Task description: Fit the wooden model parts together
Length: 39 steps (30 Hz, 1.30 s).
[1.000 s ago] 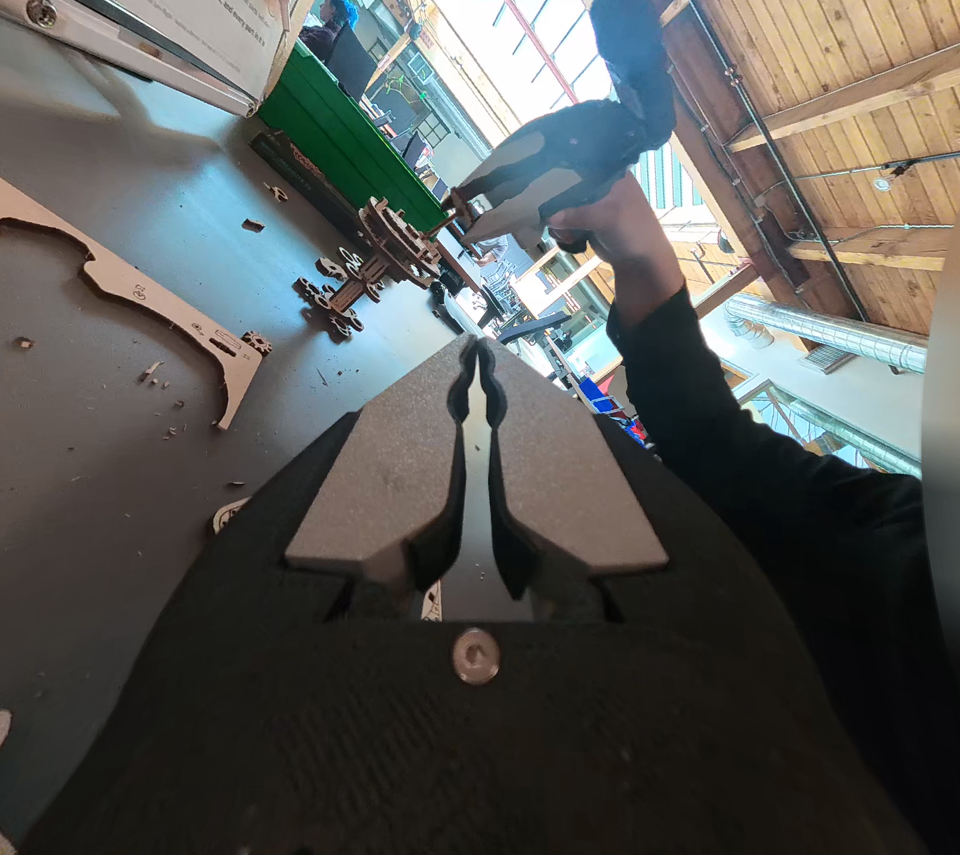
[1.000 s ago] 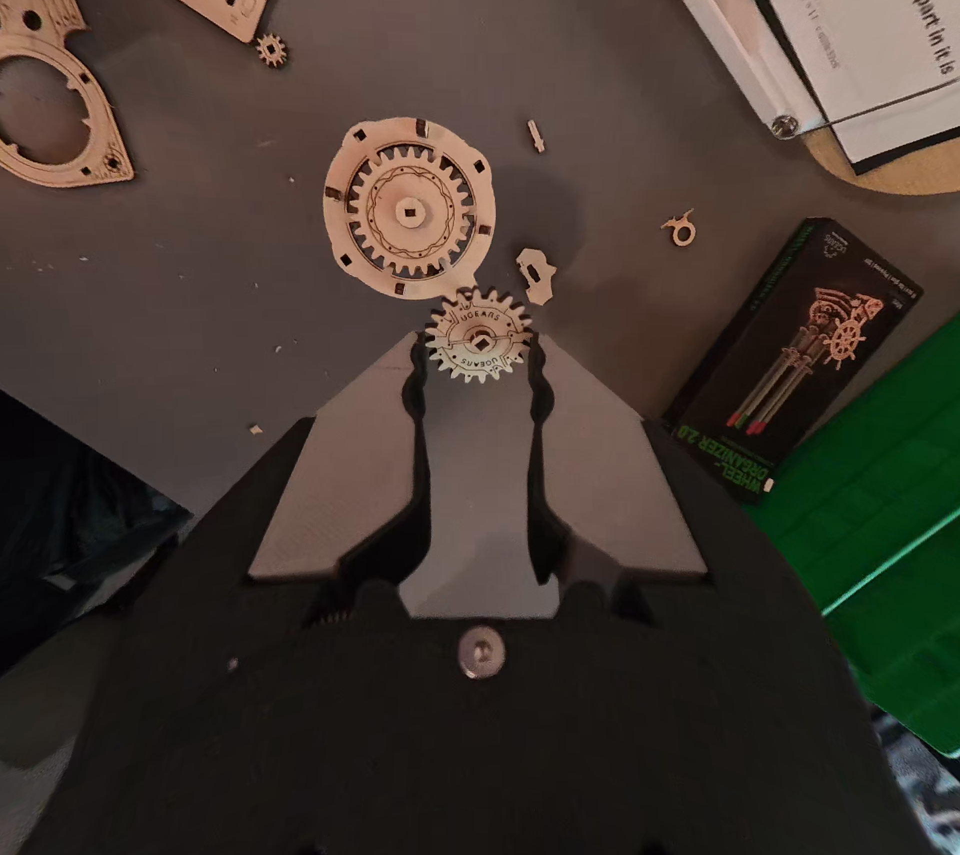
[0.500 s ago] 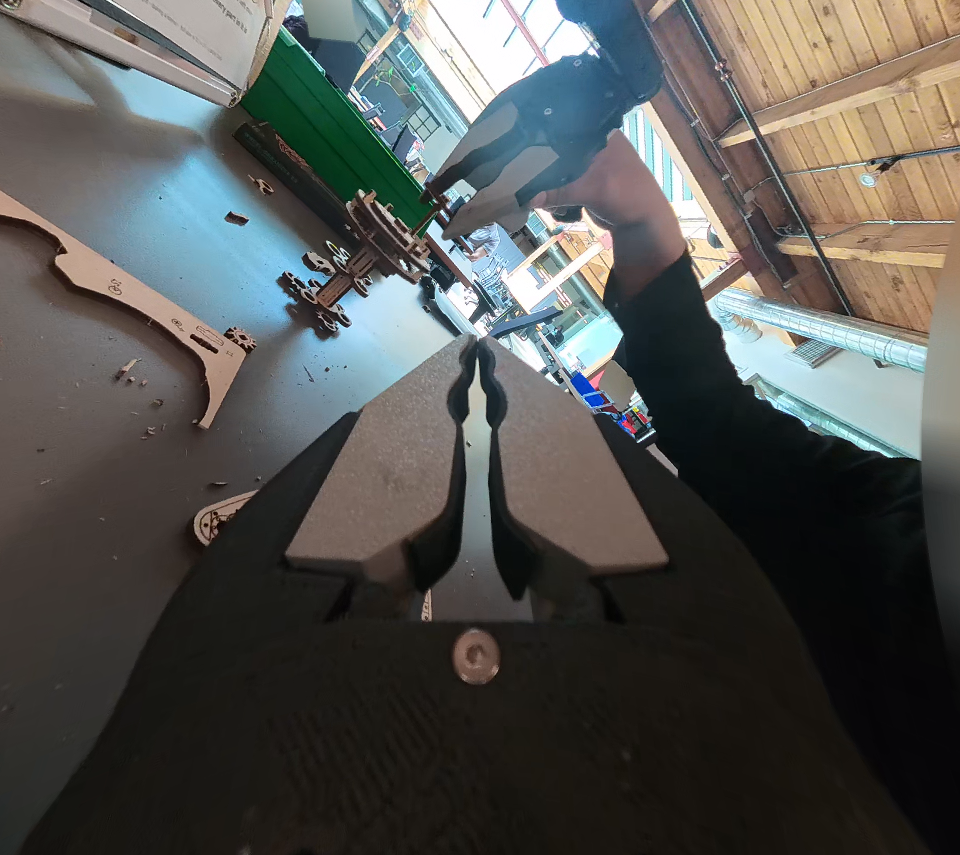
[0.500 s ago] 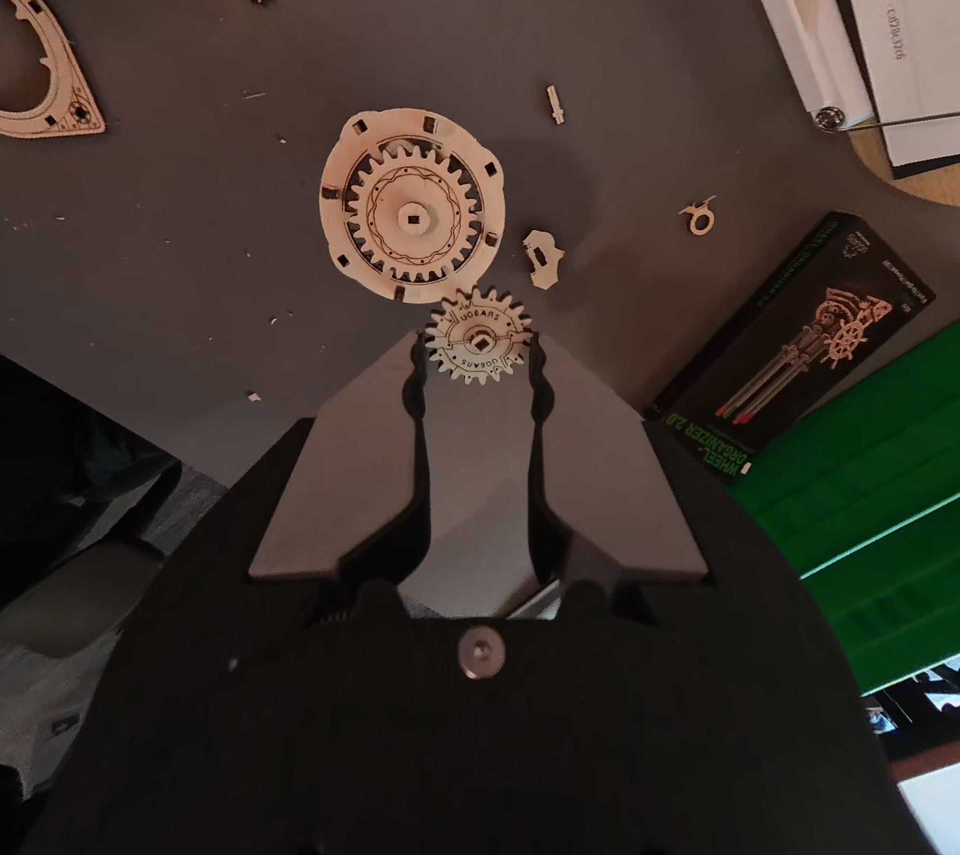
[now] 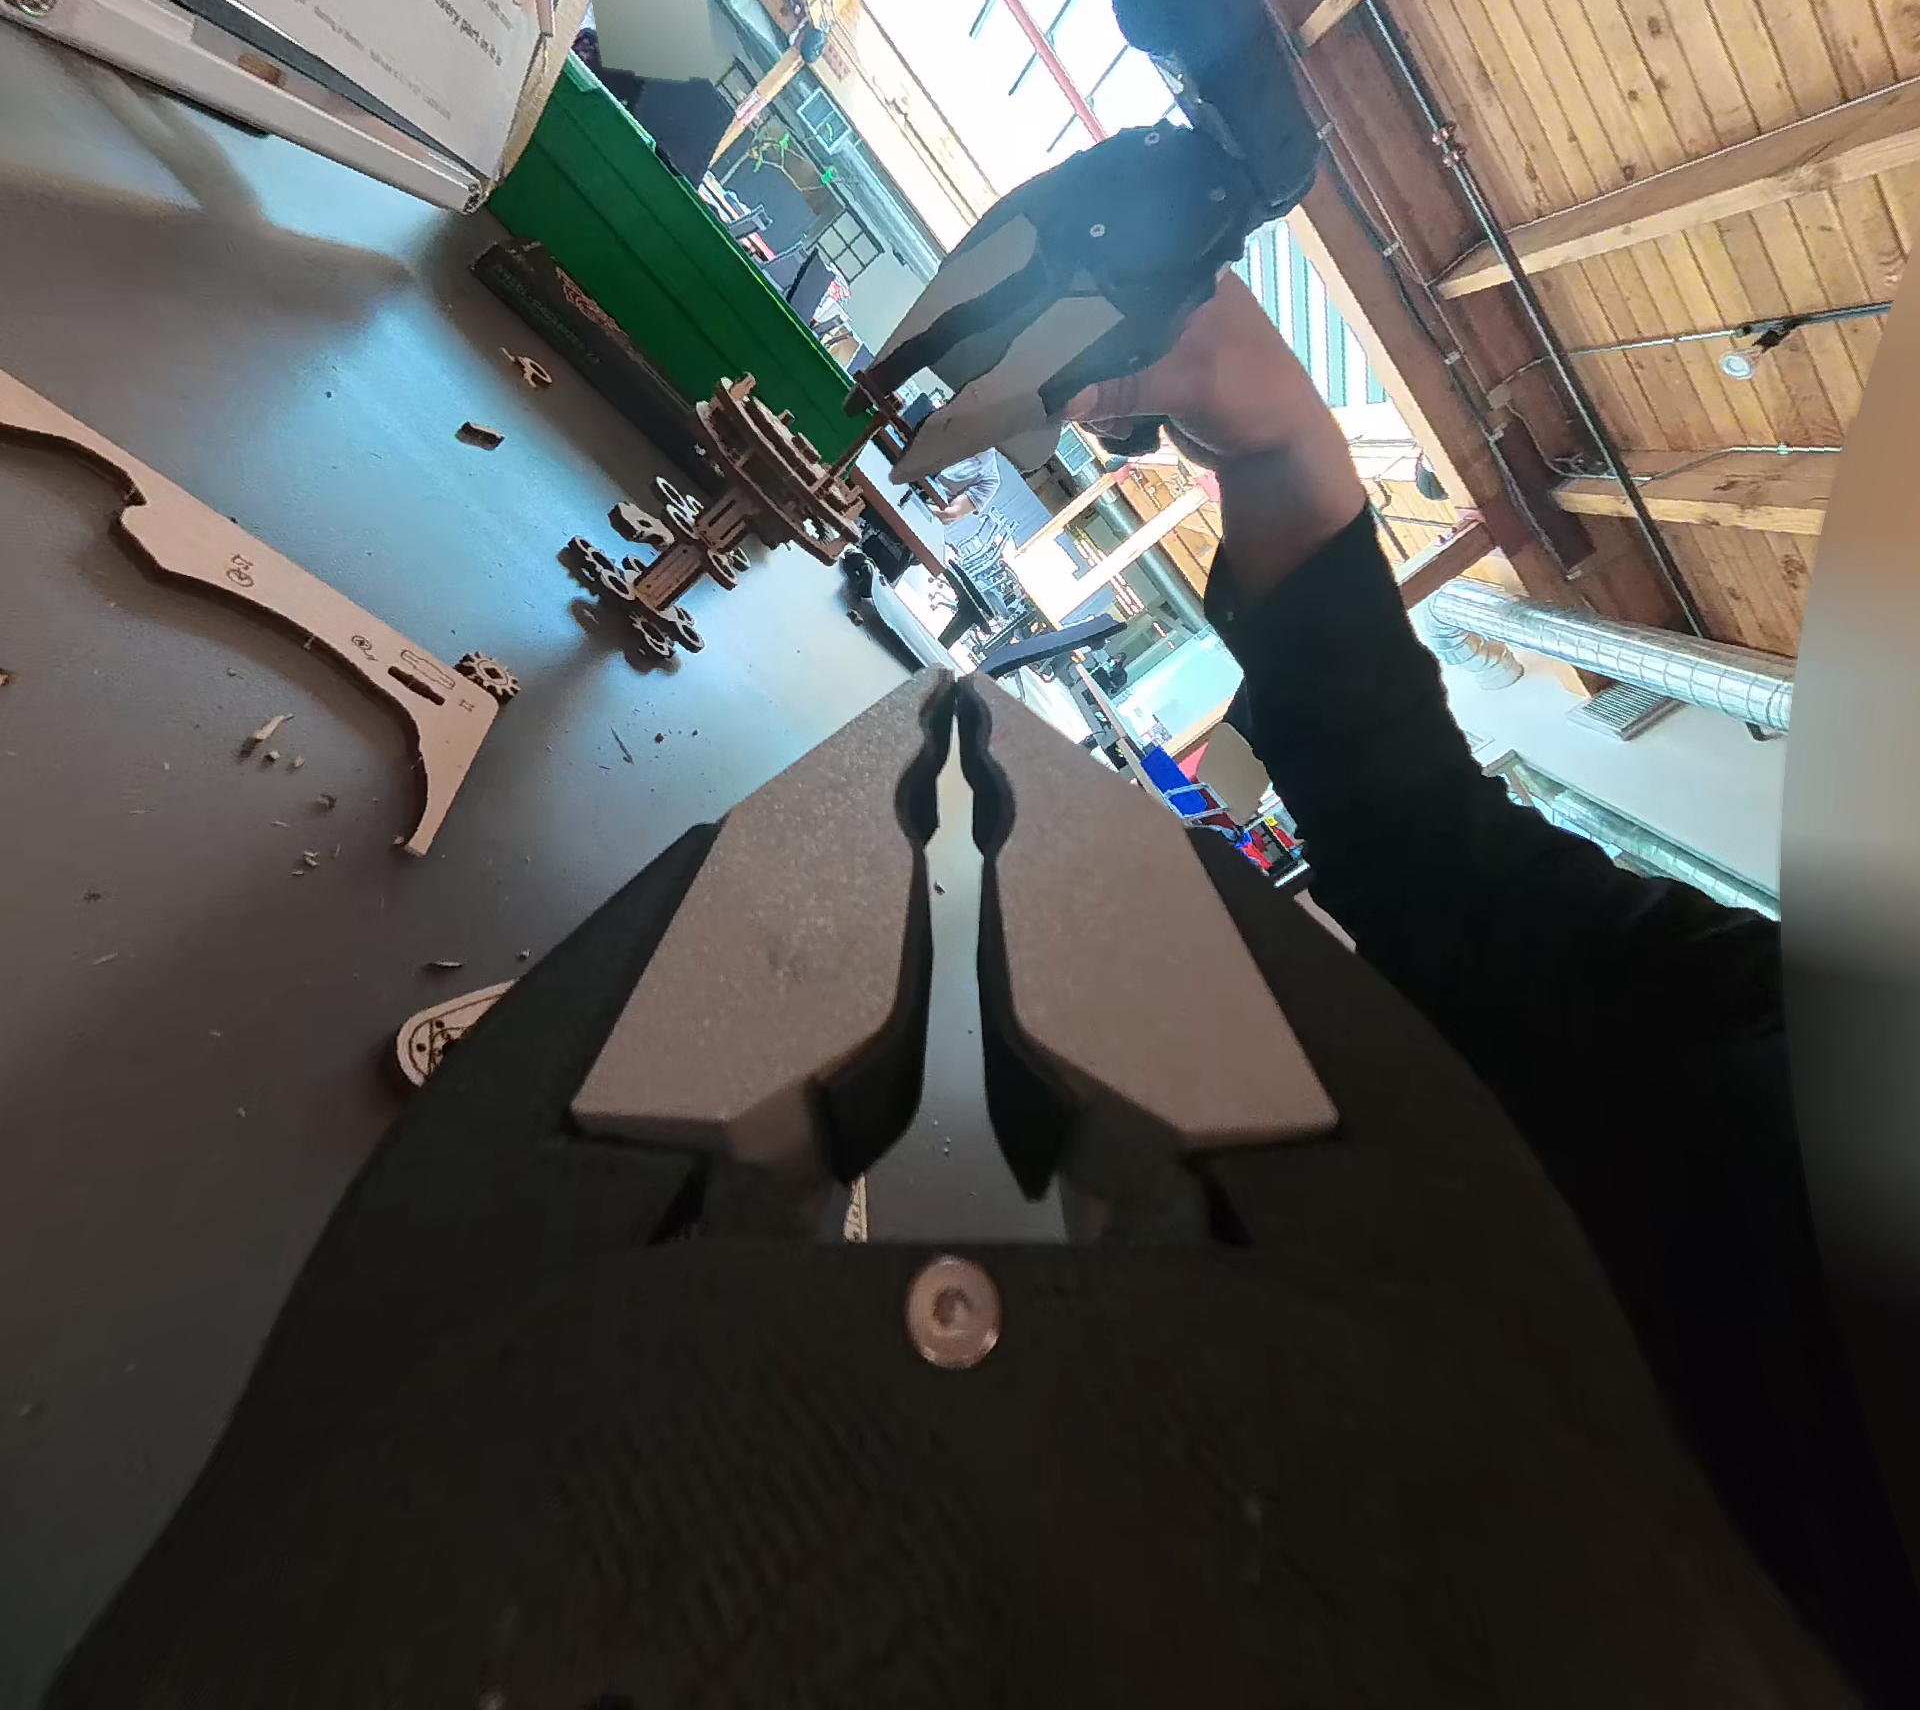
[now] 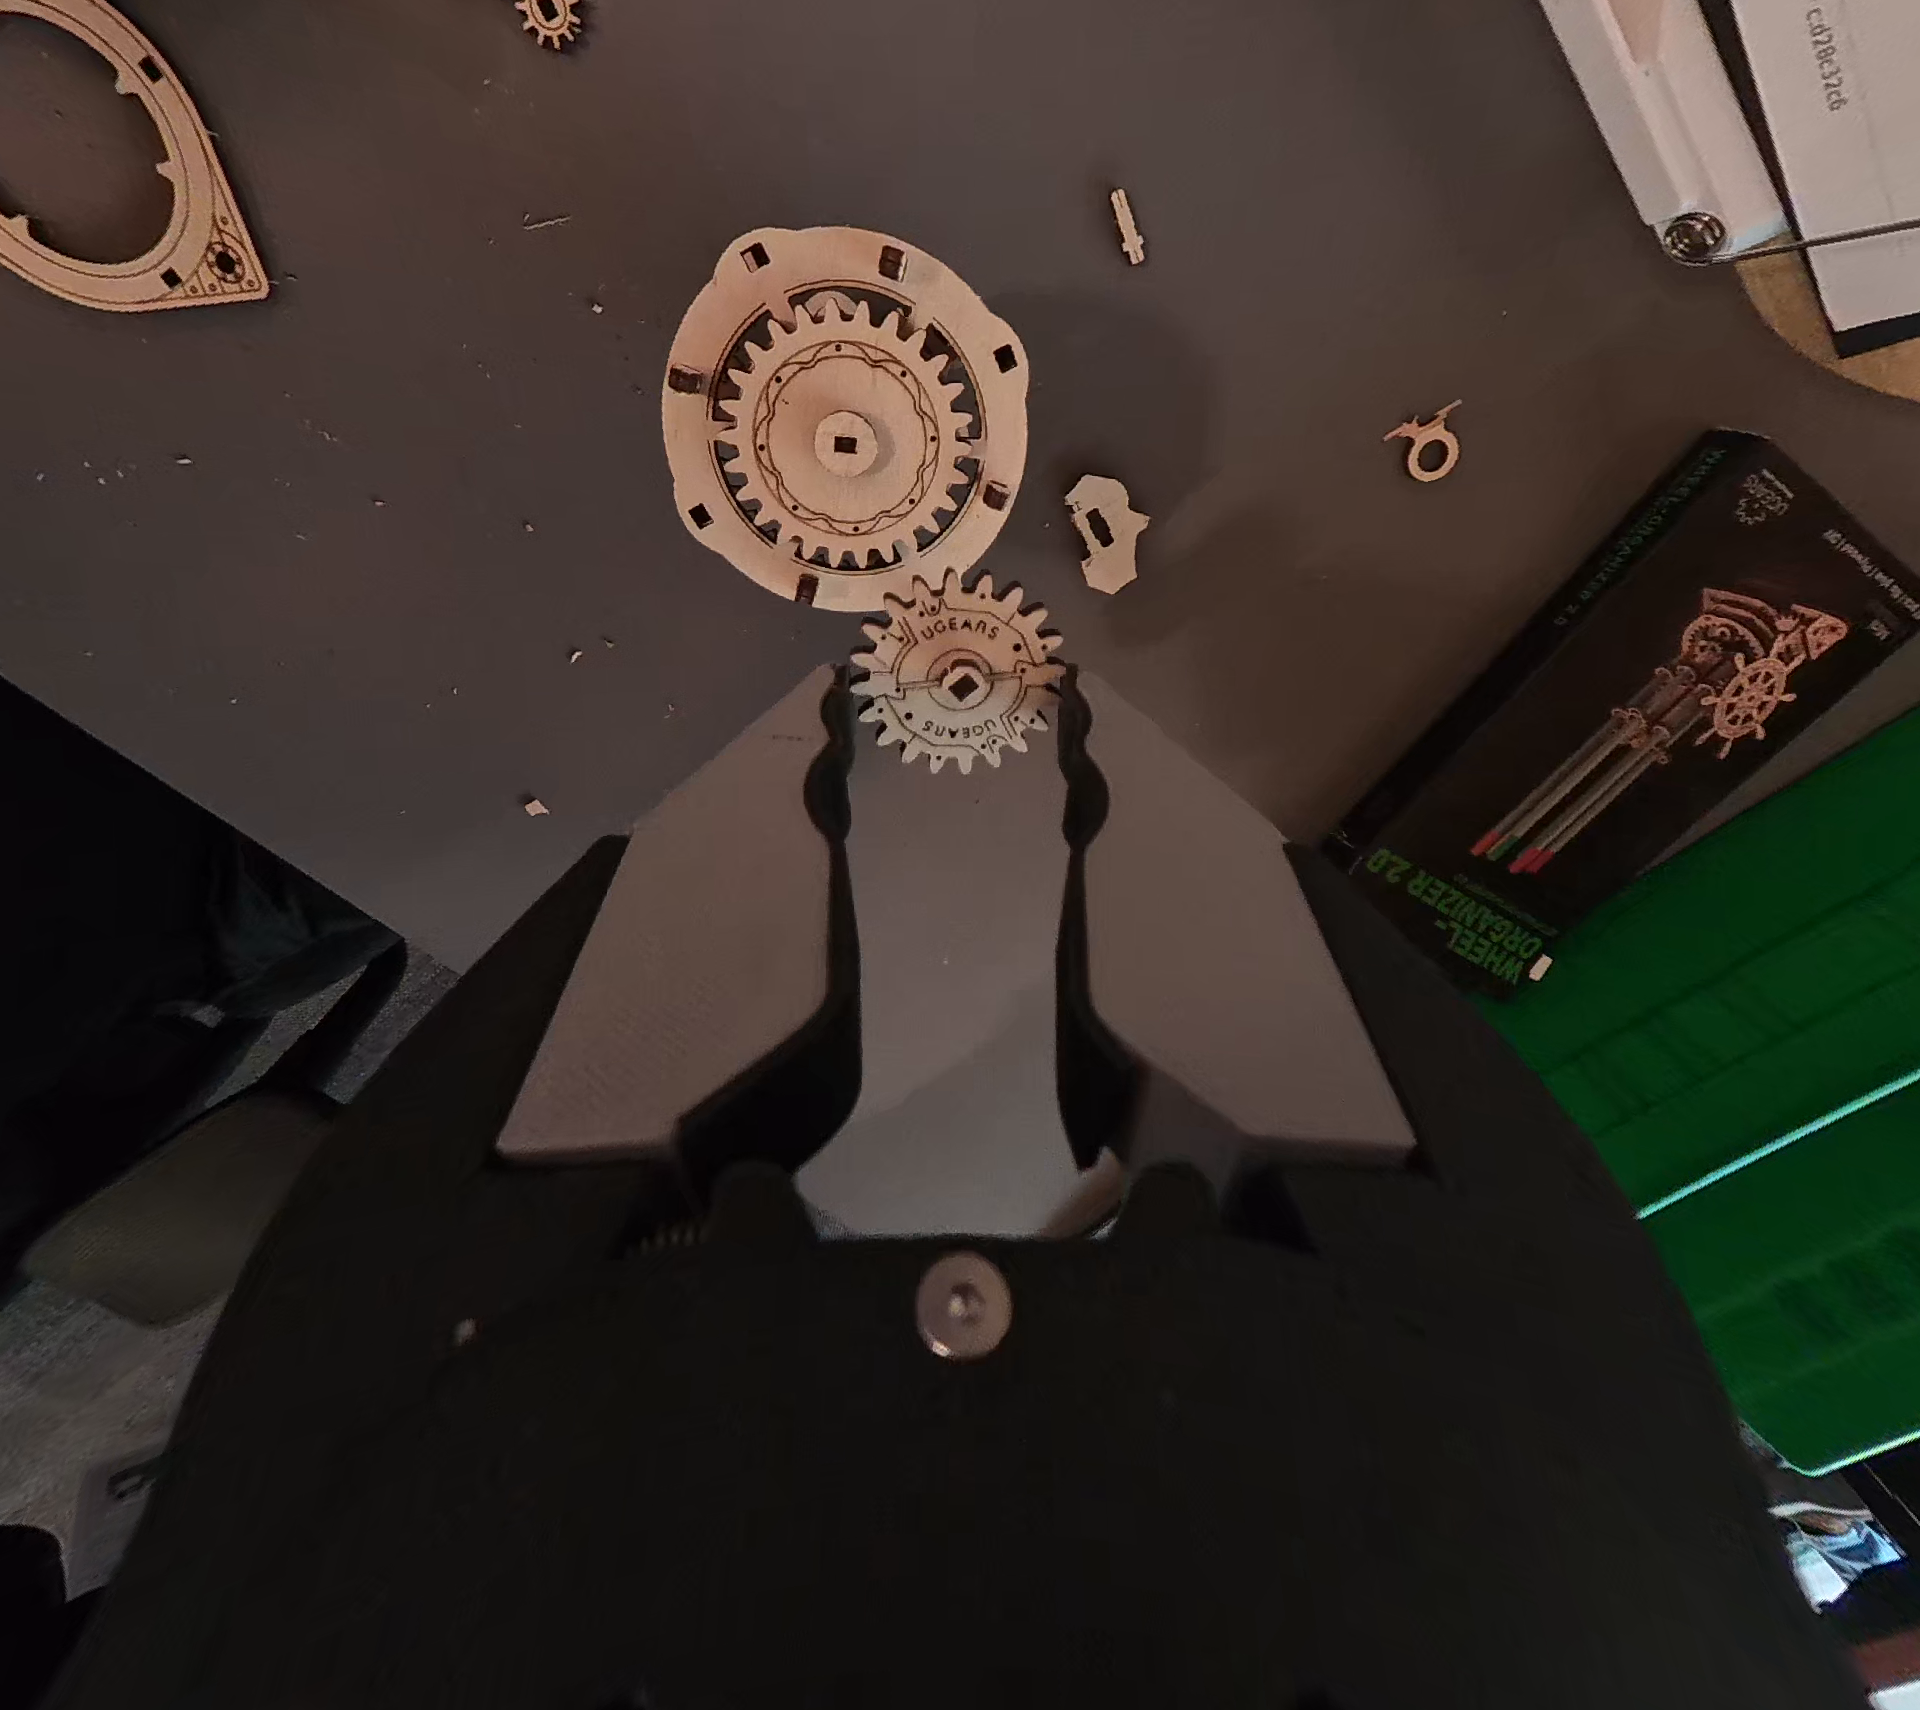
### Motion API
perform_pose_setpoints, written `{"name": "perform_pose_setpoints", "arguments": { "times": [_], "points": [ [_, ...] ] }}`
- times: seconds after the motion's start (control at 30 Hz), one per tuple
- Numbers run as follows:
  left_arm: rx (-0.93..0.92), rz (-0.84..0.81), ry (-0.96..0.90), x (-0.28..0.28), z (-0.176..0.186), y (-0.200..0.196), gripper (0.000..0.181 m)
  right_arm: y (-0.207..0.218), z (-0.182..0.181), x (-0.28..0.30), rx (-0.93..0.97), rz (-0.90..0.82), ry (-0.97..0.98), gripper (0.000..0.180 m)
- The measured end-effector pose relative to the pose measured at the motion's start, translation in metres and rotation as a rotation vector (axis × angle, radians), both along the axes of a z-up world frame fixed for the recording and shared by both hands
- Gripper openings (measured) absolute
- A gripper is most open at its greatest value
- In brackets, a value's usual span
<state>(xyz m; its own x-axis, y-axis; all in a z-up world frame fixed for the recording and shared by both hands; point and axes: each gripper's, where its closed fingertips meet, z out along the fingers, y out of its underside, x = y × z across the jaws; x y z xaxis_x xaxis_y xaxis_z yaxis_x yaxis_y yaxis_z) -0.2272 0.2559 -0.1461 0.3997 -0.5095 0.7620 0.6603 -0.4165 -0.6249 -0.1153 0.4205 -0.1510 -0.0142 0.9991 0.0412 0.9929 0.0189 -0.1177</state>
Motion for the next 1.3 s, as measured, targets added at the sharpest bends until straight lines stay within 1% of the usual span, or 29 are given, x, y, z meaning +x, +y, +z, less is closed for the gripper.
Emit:
{"name": "perform_pose_setpoints", "arguments": {
  "times": [0.5, 0.77, 0.87, 1.07, 1.17, 1.3],
  "points": [
    [0.002, 0.008, 0.003, -0.002, 0.001, 0.000, 0.000, -0.001, 0.004, 0.002, 0.010, -0.001, 0.005, 0.036],
    [0.008, -0.001, 0.006, 0.001, 0.002, -0.003, 0.000, -0.004, 0.015, -0.001, 0.021, -0.021, 0.069, 0.036],
    [0.010, -0.002, 0.005, 0.002, 0.003, -0.003, 0.000, -0.007, 0.025, -0.002, 0.039, -0.032, 0.148, 0.037],
    [0.010, -0.004, 0.001, 0.002, 0.002, -0.003, 0.000, -0.038, 0.050, -0.003, 0.037, -0.049, 0.434, 0.037],
    [0.005, -0.008, 0.011, 0.004, 0.000, -0.002, 0.000, -0.059, 0.052, 0.004, 0.016, -0.055, 0.545, 0.036],
    [-0.004, -0.010, 0.003, 0.004, -0.001, -0.001, 0.000, -0.079, 0.046, 0.015, -0.033, -0.070, 0.623, 0.036]
  ]
}}
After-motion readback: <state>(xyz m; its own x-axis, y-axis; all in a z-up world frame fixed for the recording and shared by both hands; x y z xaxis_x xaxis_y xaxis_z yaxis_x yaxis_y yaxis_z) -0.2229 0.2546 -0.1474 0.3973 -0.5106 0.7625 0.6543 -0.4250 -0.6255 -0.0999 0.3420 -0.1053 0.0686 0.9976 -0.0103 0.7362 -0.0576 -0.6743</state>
